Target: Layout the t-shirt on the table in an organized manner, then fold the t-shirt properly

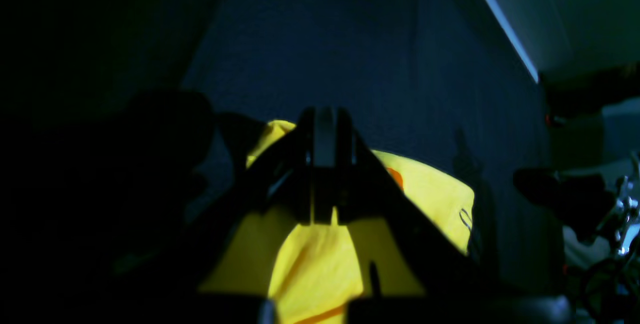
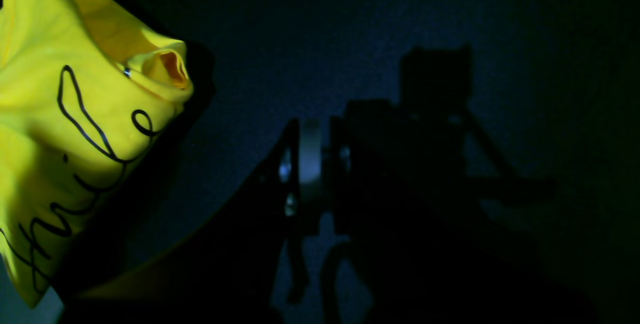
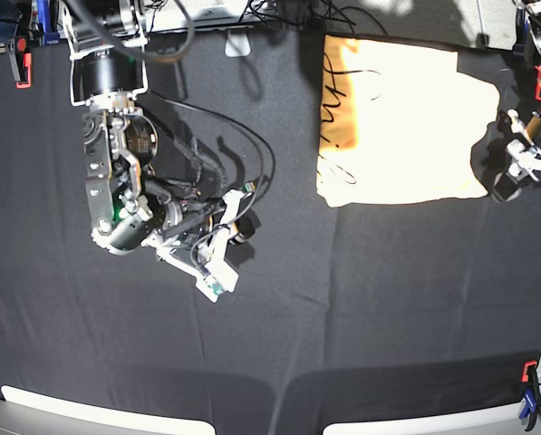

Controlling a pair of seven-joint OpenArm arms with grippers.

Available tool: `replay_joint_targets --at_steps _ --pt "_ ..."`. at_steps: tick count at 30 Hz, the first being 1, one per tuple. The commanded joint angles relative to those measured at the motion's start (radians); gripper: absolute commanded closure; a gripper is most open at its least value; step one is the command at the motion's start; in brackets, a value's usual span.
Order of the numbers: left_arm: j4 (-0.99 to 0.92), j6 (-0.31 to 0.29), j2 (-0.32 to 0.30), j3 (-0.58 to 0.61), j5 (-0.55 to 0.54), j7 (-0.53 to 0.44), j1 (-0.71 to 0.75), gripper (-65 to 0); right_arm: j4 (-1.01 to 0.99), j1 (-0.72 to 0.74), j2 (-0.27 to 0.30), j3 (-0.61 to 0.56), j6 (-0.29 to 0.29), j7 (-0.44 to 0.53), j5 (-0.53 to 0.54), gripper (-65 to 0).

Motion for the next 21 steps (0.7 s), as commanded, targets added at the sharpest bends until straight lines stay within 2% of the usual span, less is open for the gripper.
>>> replay_joint_targets --at_steps 1,2,4,5,11,16,19,21 --pt "0.017 -0.025 -0.018 -0.005 -0.021 0.000 -0.009 0.0 0.017 0.023 0.003 0.005 0.007 0.018 0.014 -2.7" --pt "0.017 -0.037 -0.018 -0.005 -0.022 0.003 -0.008 -4.3 0.017 0.023 0.002 0.005 0.007 0.018 0.014 -2.7" --pt "0.017 -0.048 -0.018 -0.005 -0.034 0.006 -0.008 -26.4 0.017 0.023 0.002 0.005 0.007 0.018 0.014 -2.7" --pt "0.017 -0.048 -0.018 -0.005 -0.038 0.006 -0.009 -32.0 0.017 0.023 0.002 0.005 0.007 0.018 0.014 -2.7" --pt "0.017 -0.048 -0.018 -0.005 -0.043 0.031 -0.008 -32.6 0.017 0.023 0.002 0.005 0.007 0.015 0.014 -2.7" --pt "0.017 -0.049 -0.018 -0.005 -0.158 0.122 -0.008 -32.6 0.017 0.023 0.002 0.005 0.007 0.015 0.014 -2.7" --pt "0.017 -0.049 -0.018 -0.005 -0.163 0.119 -0.008 -32.4 0.017 0.023 0.002 0.005 0.007 0.015 0.014 -2.7" --pt "0.017 -0.049 -0.018 -0.005 -0.163 0.106 -0.008 -29.1 0.017 0.023 0.003 0.005 0.007 0.015 0.014 -2.7"
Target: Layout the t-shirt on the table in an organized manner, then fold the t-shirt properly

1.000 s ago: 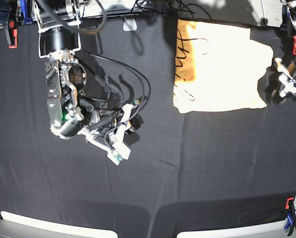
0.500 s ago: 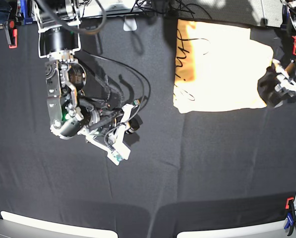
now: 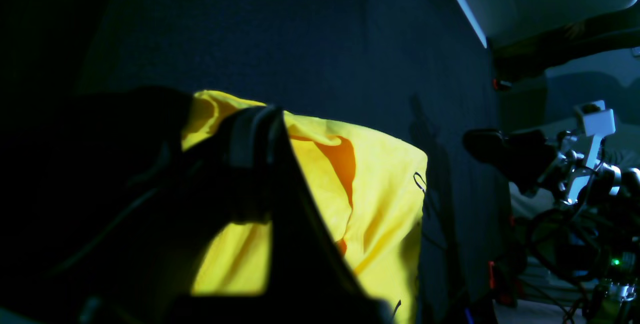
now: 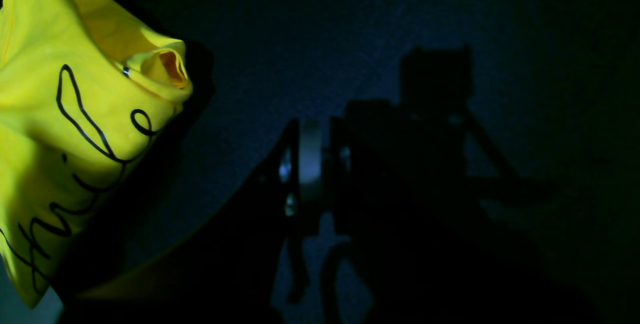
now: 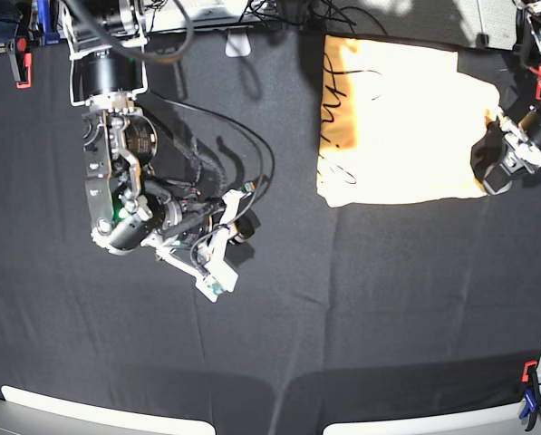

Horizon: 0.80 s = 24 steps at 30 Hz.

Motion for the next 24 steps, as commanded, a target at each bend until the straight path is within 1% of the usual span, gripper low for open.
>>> replay_joint_targets --at_steps 1,2,4,5,9,10,13,15,17,18,19,20,24 --pt "0.017 -0.008 -0.017 -0.005 -0.025 -0.026 -0.008 -25.5 0.017 0.022 0.003 0.005 0.007 0.016 0.014 -2.7" --pt "0.017 -0.008 -0.017 -0.005 -0.025 -0.033 -0.008 -19.4 0.017 0.022 0.003 0.005 0.007 0.015 0.014 -2.7" --pt "0.017 -0.012 -0.017 -0.005 -0.025 -0.052 -0.008 -3.5 0.017 0.022 0.003 0.005 0.007 0.016 0.014 -2.7" --pt "0.017 -0.019 -0.017 -0.005 -0.025 -0.054 -0.008 0.0 0.017 0.022 0.003 0.005 0.007 0.016 0.014 -2.7" --pt "0.017 -0.024 -0.017 -0.005 -0.025 -0.054 -0.008 0.0 0.017 0.022 0.003 0.005 0.007 0.015 0.014 -2.7" --pt "0.017 -0.039 -0.017 -0.005 -0.025 -0.054 -0.008 0.0 0.017 0.022 0.003 0.005 0.007 0.016 0.014 -2.7" --pt "0.017 -0.150 -0.017 -0.005 -0.025 -0.054 -0.008 0.0 0.018 0.022 0.003 0.005 0.007 0.019 0.014 -2.7" --pt "0.017 -0.203 -0.017 -0.005 -0.025 -0.055 -0.008 0.0 0.018 0.022 0.003 0.005 0.007 0.025 0.014 -2.7" --pt "0.017 -0.203 -0.018 -0.005 -0.020 -0.056 -0.008 0.0 0.018 0.022 0.003 0.005 0.007 0.027 0.014 -2.7" --pt "0.017 -0.203 -0.018 -0.005 0.005 -0.068 -0.008 0.0 0.018 0.022 0.003 0.005 0.007 0.027 0.014 -2.7" --pt "0.017 -0.203 -0.018 -0.005 0.051 -0.097 -0.008 0.0 0.018 0.022 0.003 0.005 0.007 0.027 0.014 -2.7" --pt "0.019 -0.203 -0.018 -0.005 0.121 -0.133 -0.008 0.0 0.018 0.022 0.003 0.005 0.007 0.027 0.014 -2.7" --pt "0.019 -0.203 -0.026 -0.005 0.473 -0.357 -0.007 0.0 0.018 0.022 0.003 0.005 0.007 0.029 0.014 -2.7"
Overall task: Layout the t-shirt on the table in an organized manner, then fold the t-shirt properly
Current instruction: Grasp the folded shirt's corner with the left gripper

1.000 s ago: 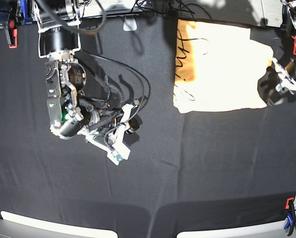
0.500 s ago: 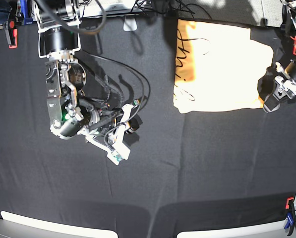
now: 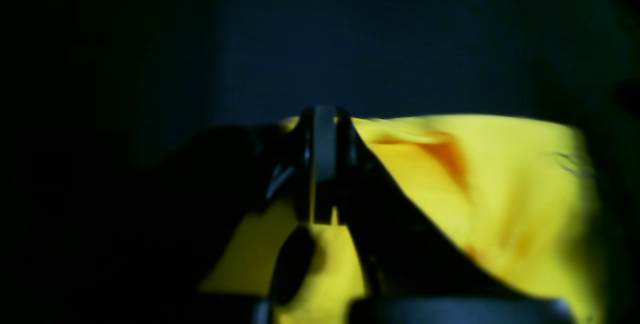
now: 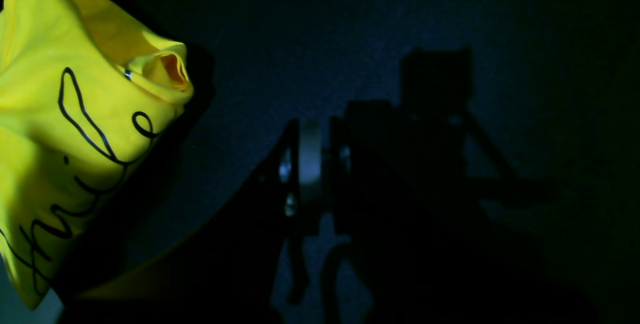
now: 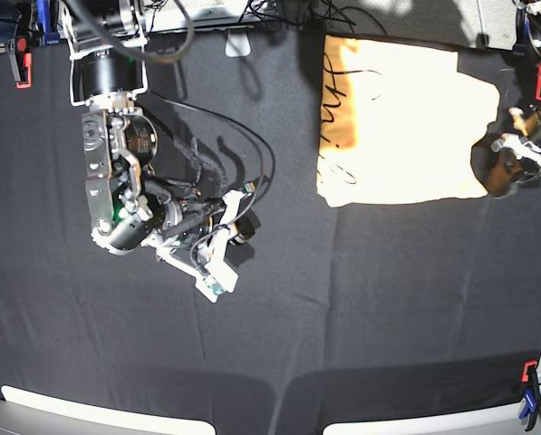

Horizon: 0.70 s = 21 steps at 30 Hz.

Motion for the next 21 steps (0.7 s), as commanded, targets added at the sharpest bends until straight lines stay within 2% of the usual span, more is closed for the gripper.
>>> replay_joint_targets --at_steps 1,4,7,10,14,17,21 --pt "0.019 -0.010 -0.028 -0.005 0.038 -0.074 -0.008 0.0 0.018 0.023 0.003 0.005 0.007 0.027 0.014 -2.7" --pt "0.020 -0.010 -0.055 -0.005 0.211 -0.228 -0.008 0.0 0.018 0.023 0.003 0.005 0.007 0.038 0.014 -2.7" --pt "0.024 -0.010 -0.090 -0.005 0.281 -0.315 -0.006 0.0 0.018 0.023 0.003 0.005 0.008 0.043 0.014 -2.7" --pt "0.048 -0.010 -0.113 -0.005 0.280 -0.333 -0.002 0.0 0.018 0.022 0.003 0.005 0.007 0.048 0.014 -2.7" --pt "0.083 -0.010 -0.110 -0.005 0.276 -0.334 0.003 0.0 0.019 0.022 0.002 0.005 0.007 0.083 0.014 -2.7" --pt "0.105 -0.010 -0.110 -0.005 0.266 -0.335 0.046 0.0 0.028 0.019 0.003 0.005 0.007 0.079 0.008 0.0" --pt "0.127 -0.010 -0.110 -0.005 0.265 -0.369 0.132 0.0 0.094 -0.020 0.003 0.024 0.007 0.090 0.003 0.0"
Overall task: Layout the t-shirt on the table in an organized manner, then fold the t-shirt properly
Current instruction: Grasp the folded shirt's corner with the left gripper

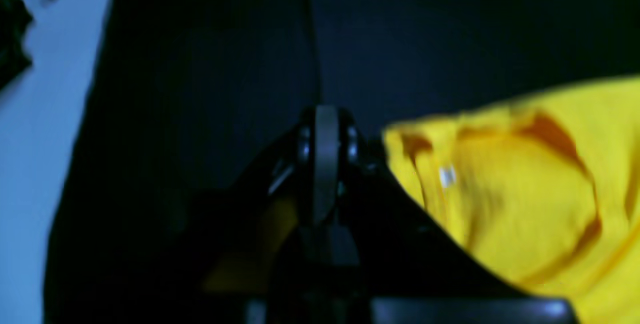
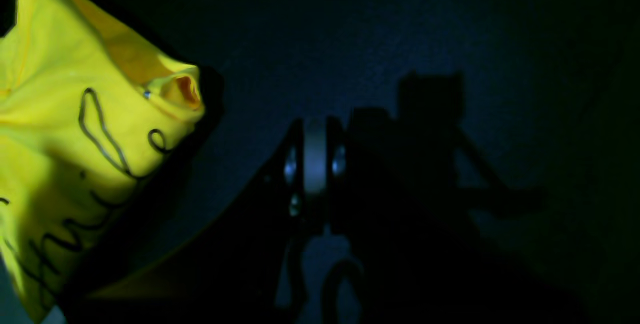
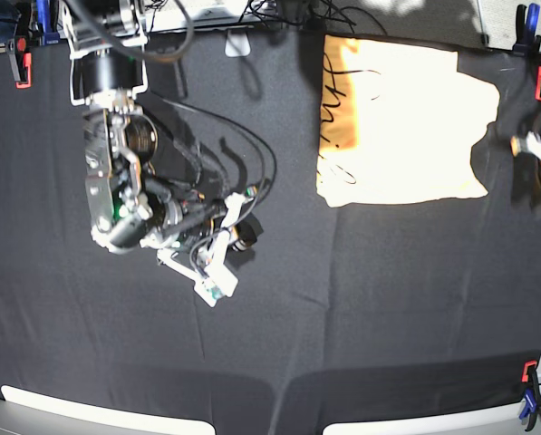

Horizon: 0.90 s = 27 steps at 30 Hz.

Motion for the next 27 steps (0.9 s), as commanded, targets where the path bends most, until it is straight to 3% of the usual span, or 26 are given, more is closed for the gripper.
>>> replay_joint_targets --at_steps 1,9,17,27 --pt "0.022 -0.005 -0.019 -0.006 -0.017 -0.040 0.008 0.0 0.047 0.008 0.003 0.018 0.003 0.033 0.011 0.0" --pt "0.022 -0.005 -0.019 -0.006 -0.133 -0.018 0.043 0.0 0.182 -0.076 0.011 0.138 0.003 0.054 0.022 0.0" --pt "0.022 -0.005 -0.018 -0.006 -0.138 0.005 0.043 0.0 0.182 -0.084 0.066 0.171 0.003 0.043 0.045 0.0" --pt "0.022 -0.005 0.058 -0.006 -0.138 0.029 0.042 0.0 0.182 -0.084 0.067 0.169 0.003 0.043 0.052 0.0"
